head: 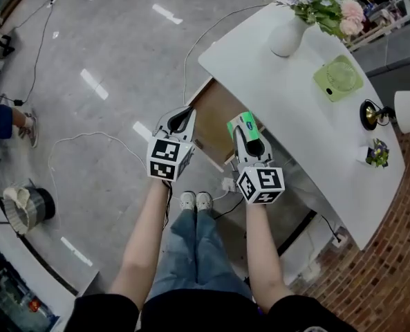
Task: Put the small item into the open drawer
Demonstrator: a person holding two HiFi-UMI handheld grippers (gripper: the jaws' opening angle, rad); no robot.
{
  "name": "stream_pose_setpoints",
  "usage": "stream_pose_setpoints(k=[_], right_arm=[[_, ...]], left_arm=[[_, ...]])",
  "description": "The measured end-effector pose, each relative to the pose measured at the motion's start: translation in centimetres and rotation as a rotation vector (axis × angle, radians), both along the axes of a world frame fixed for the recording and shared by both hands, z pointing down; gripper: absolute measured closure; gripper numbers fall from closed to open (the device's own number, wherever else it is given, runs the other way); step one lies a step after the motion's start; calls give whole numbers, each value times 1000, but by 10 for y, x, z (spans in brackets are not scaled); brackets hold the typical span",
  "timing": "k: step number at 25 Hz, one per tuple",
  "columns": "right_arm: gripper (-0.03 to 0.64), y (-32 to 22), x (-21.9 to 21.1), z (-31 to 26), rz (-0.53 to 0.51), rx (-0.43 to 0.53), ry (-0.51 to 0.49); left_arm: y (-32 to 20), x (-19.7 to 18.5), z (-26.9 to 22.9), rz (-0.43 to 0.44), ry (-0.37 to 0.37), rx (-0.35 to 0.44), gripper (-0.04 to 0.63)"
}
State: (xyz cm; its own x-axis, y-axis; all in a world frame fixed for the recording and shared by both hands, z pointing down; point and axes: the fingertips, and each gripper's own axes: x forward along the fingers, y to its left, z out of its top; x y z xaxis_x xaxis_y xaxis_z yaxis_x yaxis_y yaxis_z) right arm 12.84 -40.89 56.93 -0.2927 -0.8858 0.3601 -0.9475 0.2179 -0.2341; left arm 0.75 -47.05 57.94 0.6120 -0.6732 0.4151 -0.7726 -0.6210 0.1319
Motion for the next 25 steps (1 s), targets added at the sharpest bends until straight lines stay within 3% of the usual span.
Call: stream_pose_setpoints(k=[11, 15, 25], right_arm=[[534, -31, -9, 162, 16, -176, -27], [532, -52, -7, 202, 37, -237, -46], [532, -74, -13, 289, 40, -503, -10]], left_arm=[[-16, 27, 135, 58, -22, -108, 574], [-24, 31, 156, 43, -16, -122, 574], [-27, 23, 176, 26, -23, -137, 574]])
